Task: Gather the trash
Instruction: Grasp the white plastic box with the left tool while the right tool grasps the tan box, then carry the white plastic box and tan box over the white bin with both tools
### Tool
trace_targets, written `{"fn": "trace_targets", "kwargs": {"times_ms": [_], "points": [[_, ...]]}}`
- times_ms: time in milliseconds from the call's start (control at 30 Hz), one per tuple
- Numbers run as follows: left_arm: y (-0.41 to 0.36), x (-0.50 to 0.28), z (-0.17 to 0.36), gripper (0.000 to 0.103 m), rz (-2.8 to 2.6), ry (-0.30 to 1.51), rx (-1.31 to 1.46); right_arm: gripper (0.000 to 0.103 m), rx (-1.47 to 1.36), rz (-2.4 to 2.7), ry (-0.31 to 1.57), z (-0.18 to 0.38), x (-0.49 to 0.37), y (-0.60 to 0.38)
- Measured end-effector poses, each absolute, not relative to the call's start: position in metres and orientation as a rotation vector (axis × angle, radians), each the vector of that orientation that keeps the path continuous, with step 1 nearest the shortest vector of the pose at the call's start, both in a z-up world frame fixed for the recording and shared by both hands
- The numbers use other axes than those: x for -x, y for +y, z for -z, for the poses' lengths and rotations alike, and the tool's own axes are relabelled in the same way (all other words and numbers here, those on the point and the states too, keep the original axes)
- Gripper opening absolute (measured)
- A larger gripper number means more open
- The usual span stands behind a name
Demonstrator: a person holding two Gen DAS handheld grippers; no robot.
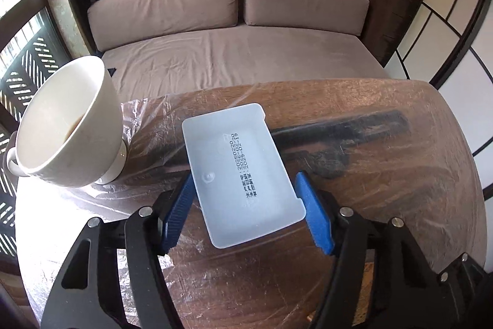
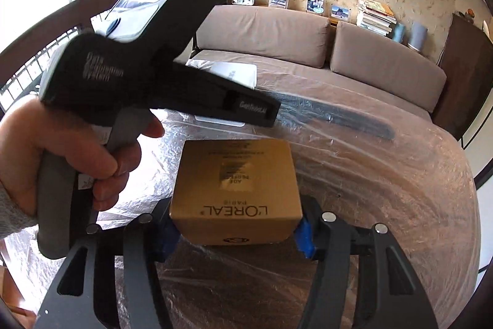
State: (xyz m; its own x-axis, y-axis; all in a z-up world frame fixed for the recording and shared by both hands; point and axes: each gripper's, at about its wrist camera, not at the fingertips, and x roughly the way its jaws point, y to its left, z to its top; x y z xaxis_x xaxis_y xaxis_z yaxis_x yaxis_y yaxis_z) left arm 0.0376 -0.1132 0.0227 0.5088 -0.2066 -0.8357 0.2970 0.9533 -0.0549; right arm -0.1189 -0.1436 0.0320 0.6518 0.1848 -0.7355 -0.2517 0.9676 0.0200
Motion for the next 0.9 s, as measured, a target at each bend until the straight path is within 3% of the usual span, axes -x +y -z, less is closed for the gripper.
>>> {"fn": "trace_targets", "kwargs": {"times_ms": [433,600,900], "points": [[-0.115,-0.007,-0.030,0.066,0.340,0.958,-0.100,0.058,-0.008,-0.190,0.825,-0.038,0.160,-0.180],[-0.117,0.010,-0.034,0.056,0.349,0.946,-0.121,0.058,-0.027,-0.182,0.819,-0.040,0.167,-0.190],[-0.113,0.031,-0.031,0.056,0.339,0.955,-0.106,0.058,-0.007,-0.200,0.823,-0.041,0.186,-0.194]]}}
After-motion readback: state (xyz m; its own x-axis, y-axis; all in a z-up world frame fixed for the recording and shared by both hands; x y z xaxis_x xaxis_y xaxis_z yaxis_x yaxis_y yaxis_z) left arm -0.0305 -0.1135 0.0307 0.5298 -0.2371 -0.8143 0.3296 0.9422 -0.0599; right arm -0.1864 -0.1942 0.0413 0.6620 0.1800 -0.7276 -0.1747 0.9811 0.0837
